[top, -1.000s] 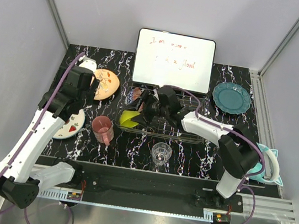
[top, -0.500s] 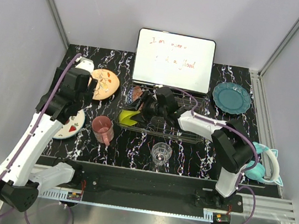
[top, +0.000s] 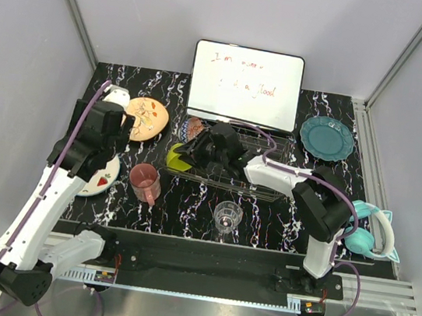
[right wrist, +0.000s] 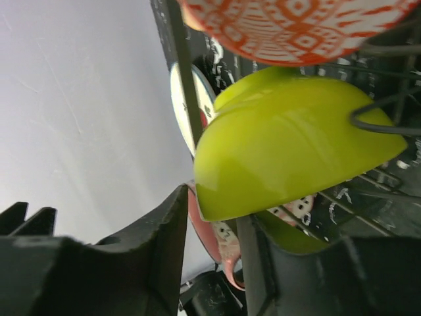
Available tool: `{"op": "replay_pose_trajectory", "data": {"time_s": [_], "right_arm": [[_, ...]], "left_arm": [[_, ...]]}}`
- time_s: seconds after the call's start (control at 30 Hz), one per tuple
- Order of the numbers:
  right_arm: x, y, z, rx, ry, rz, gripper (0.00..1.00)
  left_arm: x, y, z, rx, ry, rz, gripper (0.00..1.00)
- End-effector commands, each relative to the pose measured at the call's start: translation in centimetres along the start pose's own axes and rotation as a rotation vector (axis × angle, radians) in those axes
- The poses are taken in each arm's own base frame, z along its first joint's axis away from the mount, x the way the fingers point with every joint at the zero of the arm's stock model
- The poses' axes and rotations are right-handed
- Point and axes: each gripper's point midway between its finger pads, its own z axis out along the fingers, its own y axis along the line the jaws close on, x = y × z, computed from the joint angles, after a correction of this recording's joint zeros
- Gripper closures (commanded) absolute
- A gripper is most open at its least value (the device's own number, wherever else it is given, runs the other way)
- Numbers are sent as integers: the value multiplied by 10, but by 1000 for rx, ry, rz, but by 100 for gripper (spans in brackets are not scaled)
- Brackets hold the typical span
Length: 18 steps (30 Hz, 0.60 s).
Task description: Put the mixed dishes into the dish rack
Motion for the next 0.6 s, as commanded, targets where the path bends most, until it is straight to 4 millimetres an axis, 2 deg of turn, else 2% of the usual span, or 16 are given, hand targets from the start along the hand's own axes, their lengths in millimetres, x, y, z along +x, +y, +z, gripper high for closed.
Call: {"op": "replay_pose_trajectory", "data": {"time_s": [0.0, 0.07, 0.1, 0.27, 0.37, 0.43, 0.57], "right_arm": [[-10, 46, 5, -103, -63, -11, 67], [-8, 47, 3, -103, -57, -13, 74], [-7, 45, 2, -101, -57, -13, 82], [-6, 38, -12, -88, -56, -24, 100], [-7, 34, -20, -88, -38, -29, 100], [-6, 39, -27, -110, -30, -47, 100], [8, 37, -39, -164, 61, -56, 100]], "left_arm": [[-6, 5, -2, -11, -43, -18, 1], [-5, 6, -3, -11, -43, -16, 1], [-4, 6, -2, -12, -41, -11, 1], [-1, 4, 2, -21, -36, -3, 1], [-2, 4, 3, -24, -34, -2, 1], [-2, 5, 3, -27, -36, -1, 1], [0, 5, 4, -32, -30, 4, 1]]}}
